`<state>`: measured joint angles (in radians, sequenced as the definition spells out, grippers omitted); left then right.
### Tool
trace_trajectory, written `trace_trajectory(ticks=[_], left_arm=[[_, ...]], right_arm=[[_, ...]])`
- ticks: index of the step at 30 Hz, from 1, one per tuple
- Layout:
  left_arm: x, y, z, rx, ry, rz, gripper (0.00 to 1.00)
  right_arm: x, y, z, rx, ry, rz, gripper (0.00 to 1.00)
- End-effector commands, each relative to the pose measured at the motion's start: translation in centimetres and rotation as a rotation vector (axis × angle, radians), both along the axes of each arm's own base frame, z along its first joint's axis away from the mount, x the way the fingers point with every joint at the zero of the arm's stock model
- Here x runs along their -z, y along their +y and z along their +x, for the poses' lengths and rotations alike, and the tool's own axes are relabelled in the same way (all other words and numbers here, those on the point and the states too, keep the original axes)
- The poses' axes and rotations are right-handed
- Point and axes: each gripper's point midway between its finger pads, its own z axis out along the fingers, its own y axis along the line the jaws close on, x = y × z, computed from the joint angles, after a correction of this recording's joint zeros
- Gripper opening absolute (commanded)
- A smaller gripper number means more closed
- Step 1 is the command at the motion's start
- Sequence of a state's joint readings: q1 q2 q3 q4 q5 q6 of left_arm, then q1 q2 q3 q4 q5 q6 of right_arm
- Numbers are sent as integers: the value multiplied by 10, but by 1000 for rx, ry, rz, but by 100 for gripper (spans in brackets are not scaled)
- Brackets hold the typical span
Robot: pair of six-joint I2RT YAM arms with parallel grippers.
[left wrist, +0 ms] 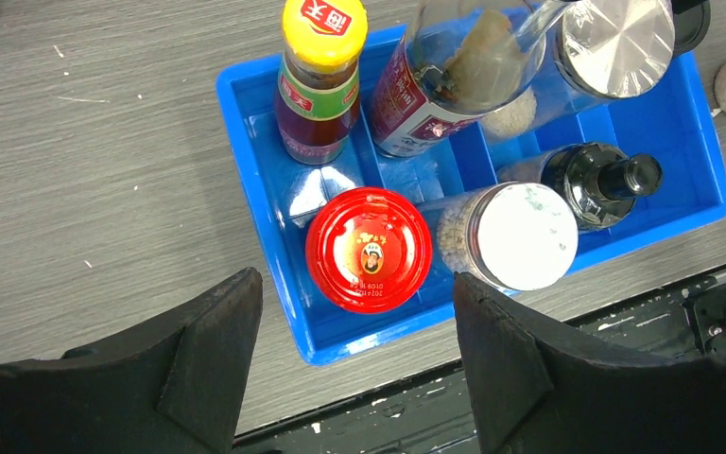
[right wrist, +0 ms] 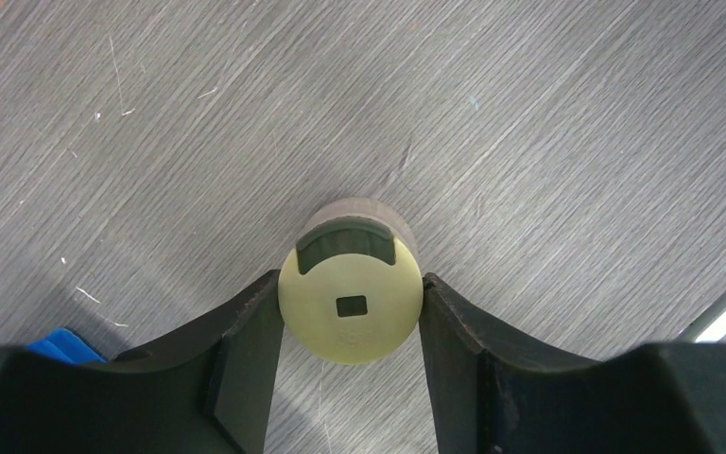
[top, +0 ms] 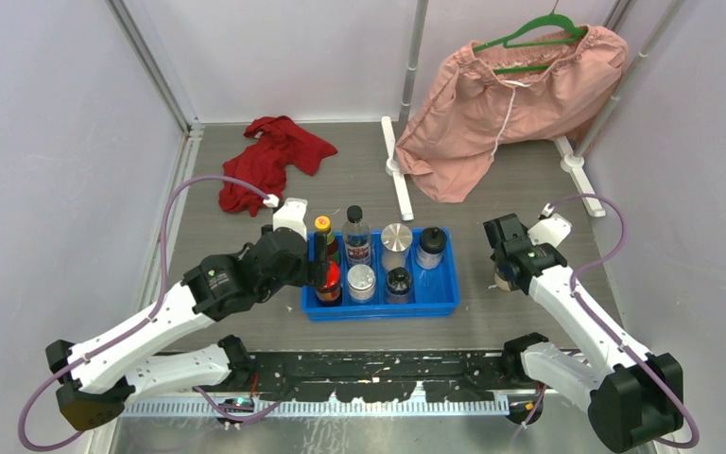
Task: Organize the condiment bottles
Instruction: Pick up the bottle from the center of the board.
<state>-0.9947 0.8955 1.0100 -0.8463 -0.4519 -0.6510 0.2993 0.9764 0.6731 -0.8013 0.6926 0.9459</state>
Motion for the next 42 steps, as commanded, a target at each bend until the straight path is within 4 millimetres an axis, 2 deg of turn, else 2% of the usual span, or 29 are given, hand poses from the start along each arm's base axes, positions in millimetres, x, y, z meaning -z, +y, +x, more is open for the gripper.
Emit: trace_trajectory(ticks=[1,5,14,33,37,42], left_arm=[[-7,-2,1,-7,-22,-39,74],[-6,0,0,-8,-21,-38,74],[-5,0,0,-11,-19,-37,74],[-3,-1,0,-15,-9,-29,74],[-3,0,0,-17,-9,-25,74],[-5,1,0,-19,-8,-28,74]], right_arm=[[-10,-6,6,38,-37,-24,54],[-10,-6,7,37,-33,-25,46],[-25,-6,9,11,-48,-37,41],[-86,-7,10,-75,-117,-62,38],[-99,-2,10,-115,-128,-48,38],[-105,9,10,-194,-102,-15,37]])
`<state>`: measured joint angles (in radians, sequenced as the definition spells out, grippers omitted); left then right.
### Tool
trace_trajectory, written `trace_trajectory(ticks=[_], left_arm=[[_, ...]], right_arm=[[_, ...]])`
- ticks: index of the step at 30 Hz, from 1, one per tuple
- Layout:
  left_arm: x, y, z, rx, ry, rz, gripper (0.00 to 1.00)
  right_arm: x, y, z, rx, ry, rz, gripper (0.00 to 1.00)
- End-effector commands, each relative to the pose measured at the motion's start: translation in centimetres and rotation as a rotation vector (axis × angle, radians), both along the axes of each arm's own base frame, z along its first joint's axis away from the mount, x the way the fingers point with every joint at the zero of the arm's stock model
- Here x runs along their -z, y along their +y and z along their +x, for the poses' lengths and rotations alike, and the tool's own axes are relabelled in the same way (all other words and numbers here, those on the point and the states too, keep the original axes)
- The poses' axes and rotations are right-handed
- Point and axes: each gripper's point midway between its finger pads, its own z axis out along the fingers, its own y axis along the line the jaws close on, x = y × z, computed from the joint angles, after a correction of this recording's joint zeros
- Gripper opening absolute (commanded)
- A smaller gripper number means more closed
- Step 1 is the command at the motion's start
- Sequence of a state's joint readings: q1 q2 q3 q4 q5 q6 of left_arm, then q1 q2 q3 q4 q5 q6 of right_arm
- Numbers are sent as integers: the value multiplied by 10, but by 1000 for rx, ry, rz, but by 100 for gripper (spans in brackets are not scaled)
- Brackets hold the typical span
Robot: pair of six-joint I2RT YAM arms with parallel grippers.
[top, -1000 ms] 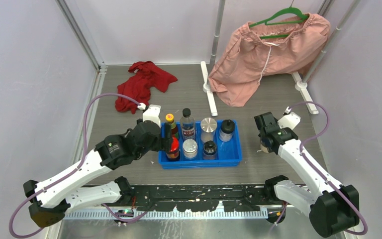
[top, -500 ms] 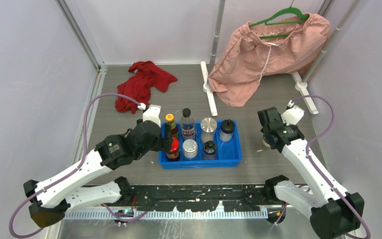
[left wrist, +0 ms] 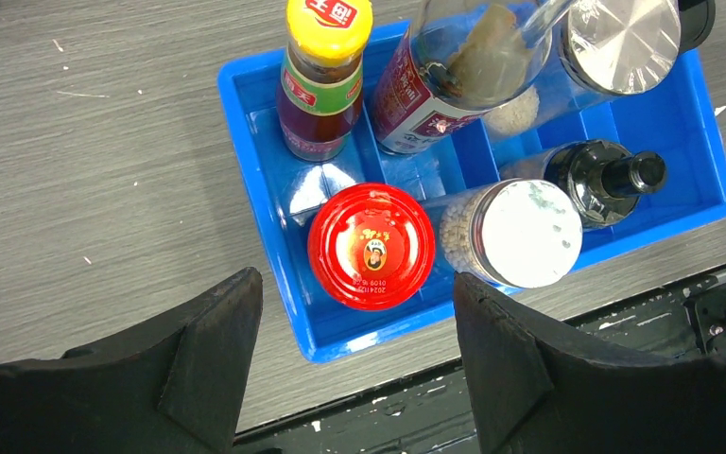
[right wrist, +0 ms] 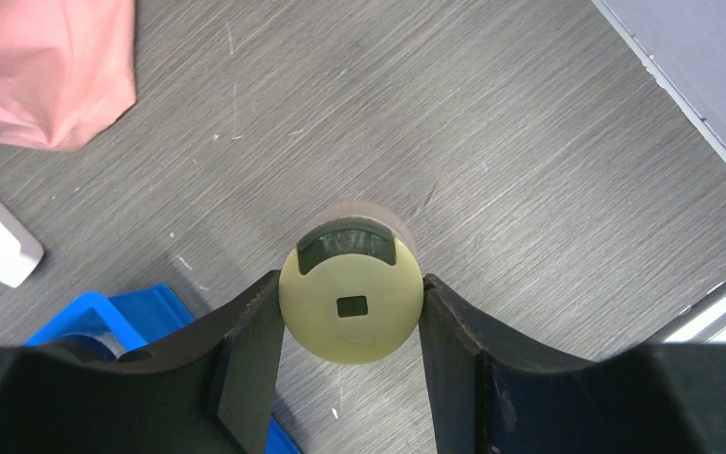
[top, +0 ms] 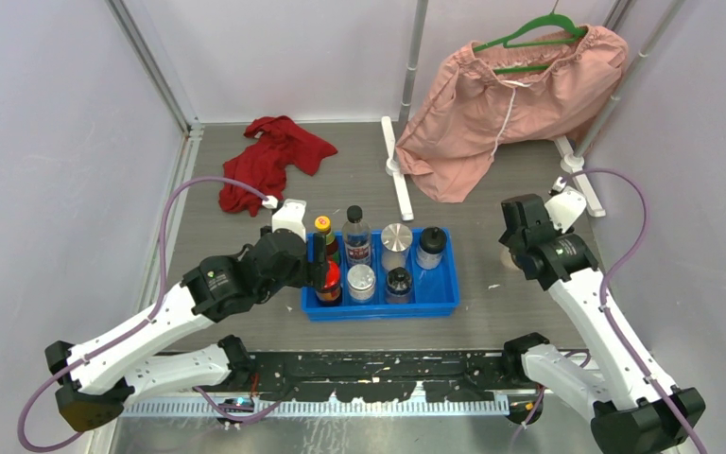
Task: Organize the condiment bottles
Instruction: Pick up the bottle from the center of the board, then place the bottle in the storage box.
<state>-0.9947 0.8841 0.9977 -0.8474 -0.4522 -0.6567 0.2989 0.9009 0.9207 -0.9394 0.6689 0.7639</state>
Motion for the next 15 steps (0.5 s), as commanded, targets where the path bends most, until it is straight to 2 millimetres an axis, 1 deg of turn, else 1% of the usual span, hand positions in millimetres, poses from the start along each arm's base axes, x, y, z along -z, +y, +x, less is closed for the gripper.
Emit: trace_trajectory(ticks=[1,4,11,15], left_arm=[[-7,-1,1,-16,-10,-25,74],[-6,0,1,-19,-8,-22,74],[-3,2,1,-29,-3,-15,74],[-3,1,2,-33,0,-14,74]], right_arm=[[-21,9,1,-80,-12,21,36],[-24,14,-1,-129,-2,31,35],[-32,17,-8,-208,13,12,35],[-35,24,-9,-262,22,26,35]])
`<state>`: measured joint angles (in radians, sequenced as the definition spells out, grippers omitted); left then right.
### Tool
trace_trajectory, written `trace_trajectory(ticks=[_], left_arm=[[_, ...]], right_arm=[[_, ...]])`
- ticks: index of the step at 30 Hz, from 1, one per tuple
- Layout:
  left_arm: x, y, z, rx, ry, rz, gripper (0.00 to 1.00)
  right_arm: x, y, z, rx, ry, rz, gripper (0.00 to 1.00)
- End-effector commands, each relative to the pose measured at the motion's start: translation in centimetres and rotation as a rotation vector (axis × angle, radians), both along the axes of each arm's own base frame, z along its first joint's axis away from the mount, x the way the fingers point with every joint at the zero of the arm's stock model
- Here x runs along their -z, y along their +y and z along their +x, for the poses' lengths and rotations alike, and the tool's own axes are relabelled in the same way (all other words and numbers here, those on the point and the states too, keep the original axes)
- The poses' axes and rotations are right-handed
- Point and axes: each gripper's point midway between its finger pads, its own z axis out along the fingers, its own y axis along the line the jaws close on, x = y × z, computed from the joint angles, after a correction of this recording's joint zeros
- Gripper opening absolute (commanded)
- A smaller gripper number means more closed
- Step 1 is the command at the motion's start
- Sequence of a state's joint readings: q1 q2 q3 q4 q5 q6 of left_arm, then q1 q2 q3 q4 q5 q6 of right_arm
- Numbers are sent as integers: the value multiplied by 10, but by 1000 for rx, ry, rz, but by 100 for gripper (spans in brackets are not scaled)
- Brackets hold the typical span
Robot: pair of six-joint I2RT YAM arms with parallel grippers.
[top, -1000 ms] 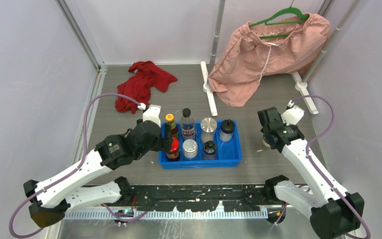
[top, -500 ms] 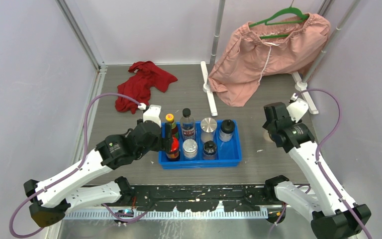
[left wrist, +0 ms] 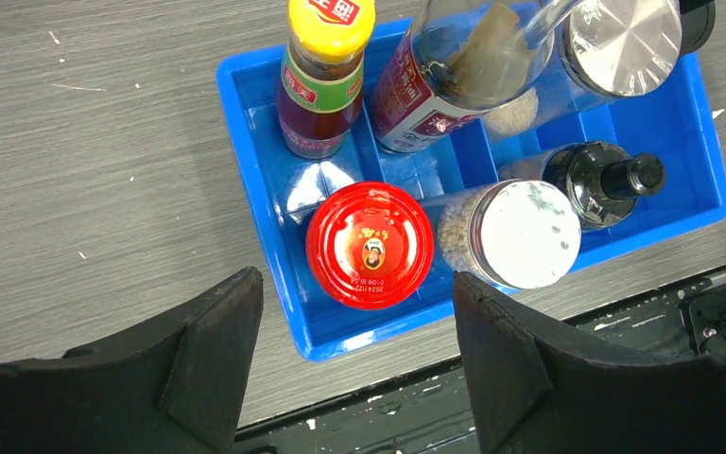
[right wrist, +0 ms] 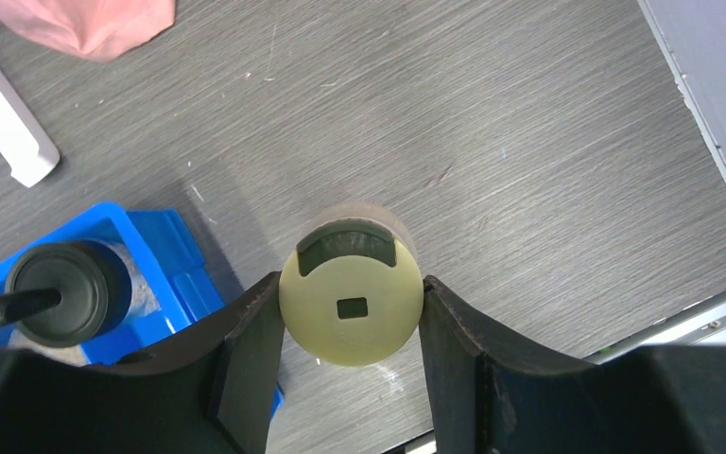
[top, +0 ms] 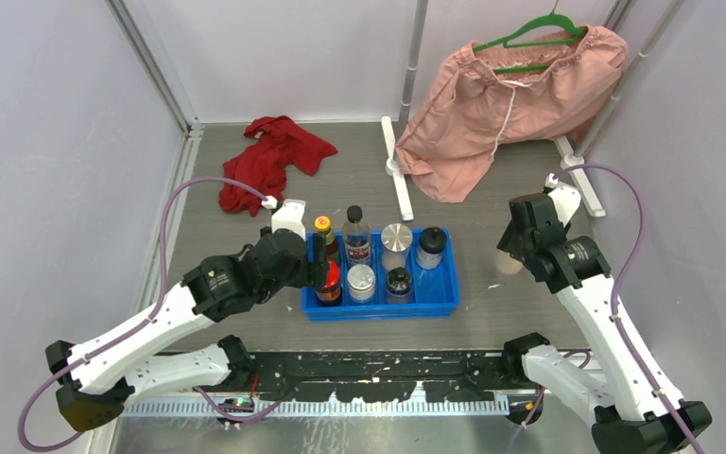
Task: Organize the condiment bottles
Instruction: Place the bottle in the storage box.
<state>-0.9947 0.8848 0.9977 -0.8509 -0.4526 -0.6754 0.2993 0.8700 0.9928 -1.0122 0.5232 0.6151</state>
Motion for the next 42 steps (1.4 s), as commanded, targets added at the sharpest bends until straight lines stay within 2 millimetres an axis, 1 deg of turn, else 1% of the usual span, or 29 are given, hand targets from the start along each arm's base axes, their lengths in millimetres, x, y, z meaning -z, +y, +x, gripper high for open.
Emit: trace_trajectory(ticks=[1,9,20,30,42], left_arm=[[-4,1,2,-20,-7,-4,74],[-5,2,2,-27,-8,-3,73],[-3,2,3,-35,-4,-2,73],[-3,3,2,-39,-1,-2,73],[-2,5,2,-43,0,1,73]], right_arm=[[-21,9,2,-88,-38,16,35],[-27,27,3,-194,-26,60,35],[-32,47,7,-282,-28,98,35],[-39,76,10,-347,-44,51,35],[-38,114,8,-422,-58,19,35]])
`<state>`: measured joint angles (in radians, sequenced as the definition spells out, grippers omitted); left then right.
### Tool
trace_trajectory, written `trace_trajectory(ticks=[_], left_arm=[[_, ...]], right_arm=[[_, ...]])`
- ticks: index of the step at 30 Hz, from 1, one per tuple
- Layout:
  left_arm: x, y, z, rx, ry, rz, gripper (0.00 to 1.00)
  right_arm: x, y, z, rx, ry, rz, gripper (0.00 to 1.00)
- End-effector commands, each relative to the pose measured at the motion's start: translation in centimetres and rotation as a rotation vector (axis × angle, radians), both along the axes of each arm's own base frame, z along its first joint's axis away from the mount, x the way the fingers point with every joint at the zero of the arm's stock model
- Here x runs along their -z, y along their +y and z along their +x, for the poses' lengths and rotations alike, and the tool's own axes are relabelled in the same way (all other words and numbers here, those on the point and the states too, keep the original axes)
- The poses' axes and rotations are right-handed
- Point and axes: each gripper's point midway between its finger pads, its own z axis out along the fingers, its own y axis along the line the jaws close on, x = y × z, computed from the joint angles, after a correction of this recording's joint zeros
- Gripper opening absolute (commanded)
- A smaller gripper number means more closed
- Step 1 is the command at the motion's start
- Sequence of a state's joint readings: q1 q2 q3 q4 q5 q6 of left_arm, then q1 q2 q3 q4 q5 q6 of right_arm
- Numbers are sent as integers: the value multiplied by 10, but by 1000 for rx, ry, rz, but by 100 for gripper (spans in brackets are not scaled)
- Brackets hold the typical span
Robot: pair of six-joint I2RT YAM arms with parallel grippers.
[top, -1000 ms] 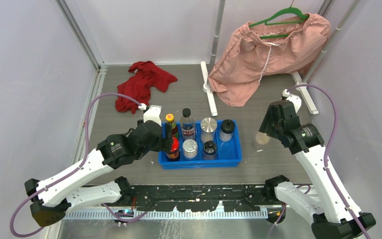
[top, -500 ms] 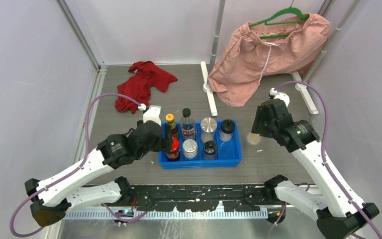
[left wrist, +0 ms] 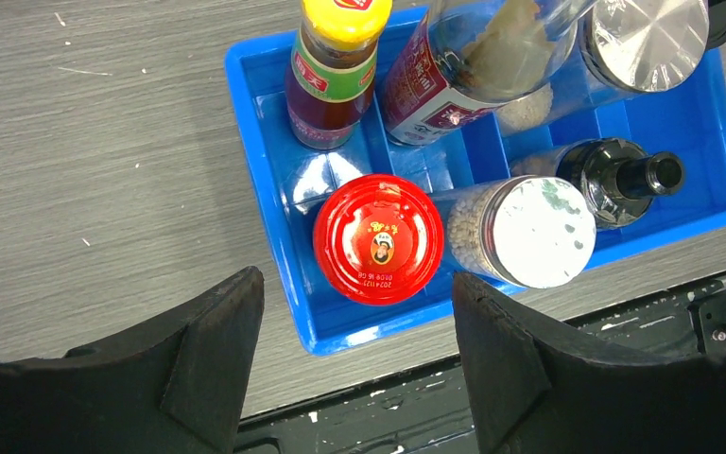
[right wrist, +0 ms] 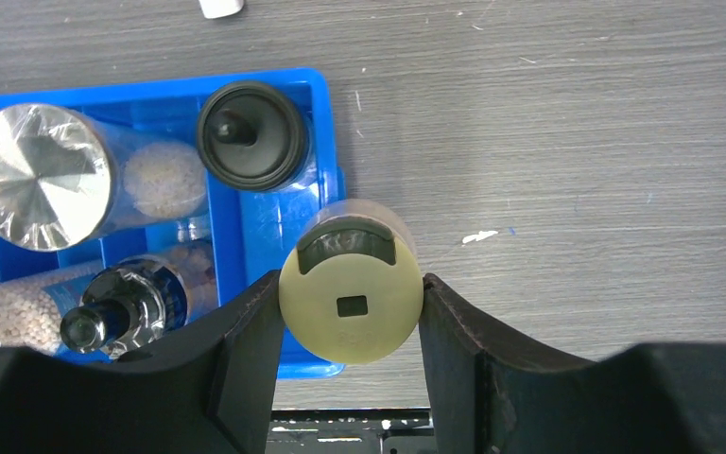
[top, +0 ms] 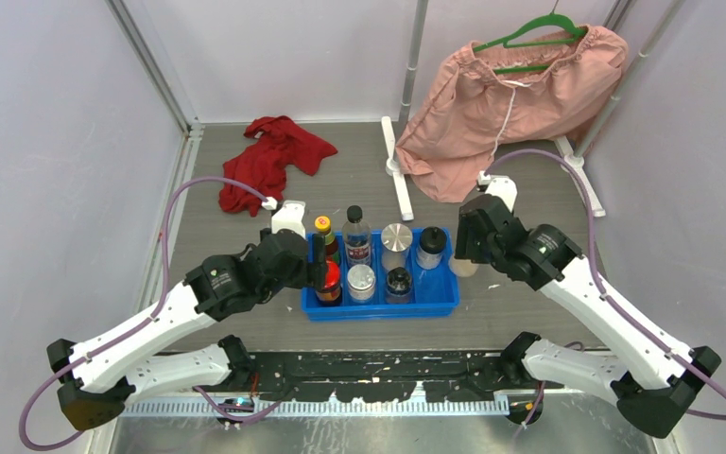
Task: Organize the condiment bottles
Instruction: Place the bottle in the storage box.
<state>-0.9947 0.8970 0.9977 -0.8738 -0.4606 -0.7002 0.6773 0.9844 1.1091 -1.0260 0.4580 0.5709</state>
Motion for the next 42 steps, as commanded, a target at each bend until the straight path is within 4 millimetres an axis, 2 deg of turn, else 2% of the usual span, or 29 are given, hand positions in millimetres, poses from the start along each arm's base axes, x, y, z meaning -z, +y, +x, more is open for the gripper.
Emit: trace_trajectory(ticks=[1,13,22,42], left_arm=[[-8,2,3,-21,-22,-14,73],[-9,3,3,-22,-23,-7,73],[-9,3,3,-21,-22,-6,73],[-4,-2,3,-15,-6,-3,73]], right_arm=[[-24,15,11,21,-96,30,35],[-18,59,4,-53,-120,8,35],[-7,82,-9,-83,-137,12,35],[33,71,-19,-52,-149,40,35]])
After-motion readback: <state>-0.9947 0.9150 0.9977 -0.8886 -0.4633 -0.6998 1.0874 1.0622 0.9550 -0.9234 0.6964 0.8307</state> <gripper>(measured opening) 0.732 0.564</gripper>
